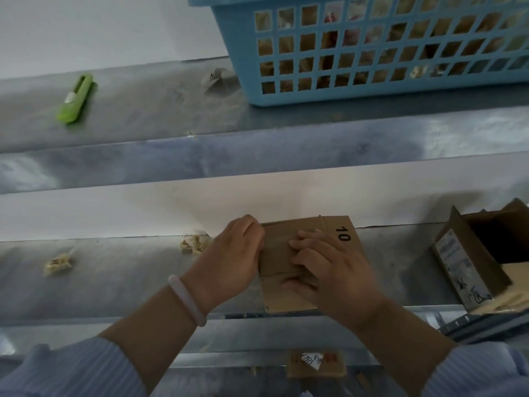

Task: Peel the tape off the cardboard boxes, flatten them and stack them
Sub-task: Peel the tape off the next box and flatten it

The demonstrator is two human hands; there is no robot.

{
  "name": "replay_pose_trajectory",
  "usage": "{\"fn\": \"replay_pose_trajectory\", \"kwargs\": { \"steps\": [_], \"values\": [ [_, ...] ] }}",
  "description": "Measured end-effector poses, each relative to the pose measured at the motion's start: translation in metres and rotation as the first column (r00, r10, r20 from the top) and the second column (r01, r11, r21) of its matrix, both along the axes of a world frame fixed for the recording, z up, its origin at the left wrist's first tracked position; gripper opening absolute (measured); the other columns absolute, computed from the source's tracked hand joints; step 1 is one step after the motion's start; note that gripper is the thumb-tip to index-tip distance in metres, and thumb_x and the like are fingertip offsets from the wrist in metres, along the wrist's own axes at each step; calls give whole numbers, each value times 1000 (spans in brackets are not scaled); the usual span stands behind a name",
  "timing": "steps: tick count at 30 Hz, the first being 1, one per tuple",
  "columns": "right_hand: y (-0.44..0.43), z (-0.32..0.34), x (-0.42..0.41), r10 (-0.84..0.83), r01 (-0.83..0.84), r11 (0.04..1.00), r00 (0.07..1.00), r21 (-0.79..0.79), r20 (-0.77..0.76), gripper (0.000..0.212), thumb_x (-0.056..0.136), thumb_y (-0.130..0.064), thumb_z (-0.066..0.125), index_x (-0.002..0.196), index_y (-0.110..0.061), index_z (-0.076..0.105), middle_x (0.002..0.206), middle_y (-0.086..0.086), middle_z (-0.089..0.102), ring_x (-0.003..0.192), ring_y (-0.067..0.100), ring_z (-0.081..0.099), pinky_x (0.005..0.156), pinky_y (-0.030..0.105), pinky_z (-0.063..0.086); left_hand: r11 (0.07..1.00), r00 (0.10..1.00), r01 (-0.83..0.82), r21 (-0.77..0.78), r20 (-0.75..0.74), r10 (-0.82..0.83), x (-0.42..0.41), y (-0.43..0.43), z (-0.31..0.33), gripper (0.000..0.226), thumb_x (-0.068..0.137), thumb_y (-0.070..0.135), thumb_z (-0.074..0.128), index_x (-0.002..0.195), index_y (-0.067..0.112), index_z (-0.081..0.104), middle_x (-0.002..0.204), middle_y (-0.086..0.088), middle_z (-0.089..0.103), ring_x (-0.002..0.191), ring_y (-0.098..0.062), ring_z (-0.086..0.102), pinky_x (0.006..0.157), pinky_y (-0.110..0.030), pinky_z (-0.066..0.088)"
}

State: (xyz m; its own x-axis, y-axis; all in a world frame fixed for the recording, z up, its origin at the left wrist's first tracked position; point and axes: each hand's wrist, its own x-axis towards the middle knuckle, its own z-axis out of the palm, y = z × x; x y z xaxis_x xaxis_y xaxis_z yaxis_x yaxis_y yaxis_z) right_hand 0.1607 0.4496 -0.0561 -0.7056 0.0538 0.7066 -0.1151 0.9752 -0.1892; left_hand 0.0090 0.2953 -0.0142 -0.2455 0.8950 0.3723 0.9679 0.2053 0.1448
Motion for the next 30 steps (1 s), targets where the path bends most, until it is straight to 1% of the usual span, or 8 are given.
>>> {"fn": "replay_pose_trajectory", "kwargs": {
  "steps": [4,7,9,15,18,21,27,30],
  "values": [
    [2,-3,6,-20,20,999,1000,-41,-5,36,75,-46,80,85,-13,69,109,1,71,114,19,63,100,39,49,906,811,-392,159,526,258,16,7,-18,24,94,0,44,76,16,43,78,4,45,71,-6,44,65,-12,36],
    [3,-3,9,-37,37,996,999,-78,0,37,76,-48,77,86,-13,69,110,0,70,115,18,61,101,36,48,736,178,-674,72,982,67,32,18,-18,23,100,3,39,81,7,51,73,-3,57,64,-9,58,63,-16,49],
    [5,0,12,-45,45,993,999,-105,7,39,76,-48,76,87,-12,68,110,0,68,114,18,61,100,33,47,709,-13,-703,60,995,-96,37,20,-13,23,100,3,38,81,2,52,72,-8,59,65,-11,61,64,-21,54],
    [11,25,14,-183,238,961,929,-140,322,79,71,-70,56,139,-32,42,149,-7,38,130,18,42,108,40,38,724,90,-673,152,988,-124,43,28,0,17,101,7,39,92,-1,52,94,-20,66,87,-22,67,80,-27,57],
    [17,32,10,-100,216,954,881,-206,463,93,71,-80,45,148,-51,2,162,-15,5,146,16,18,116,45,23,750,294,-621,228,955,-48,42,33,10,15,100,11,43,93,4,55,96,-13,67,86,-17,68,81,-29,56],
    [20,25,9,-14,188,933,871,-307,491,101,69,-78,53,145,-56,-9,159,-19,8,143,13,19,116,43,25,823,515,-538,181,844,151,36,37,12,13,99,20,47,89,21,56,89,1,65,87,-17,65,83,-39,54],
    [19,-17,25,40,269,809,862,-522,505,100,62,-69,67,135,-66,-1,143,-20,25,129,13,36,101,42,44,783,168,-617,82,985,29,49,54,-4,18,101,10,42,88,8,54,95,-13,65,86,-16,68,77,-28,57],
    [22,-35,39,15,371,707,843,-602,537,100,56,-65,75,132,-61,9,138,-19,31,123,12,45,94,37,49,738,105,-674,48,994,31,46,52,-16,14,100,8,42,92,3,52,103,-21,62,92,-21,66,80,-30,55]
  ]
}}
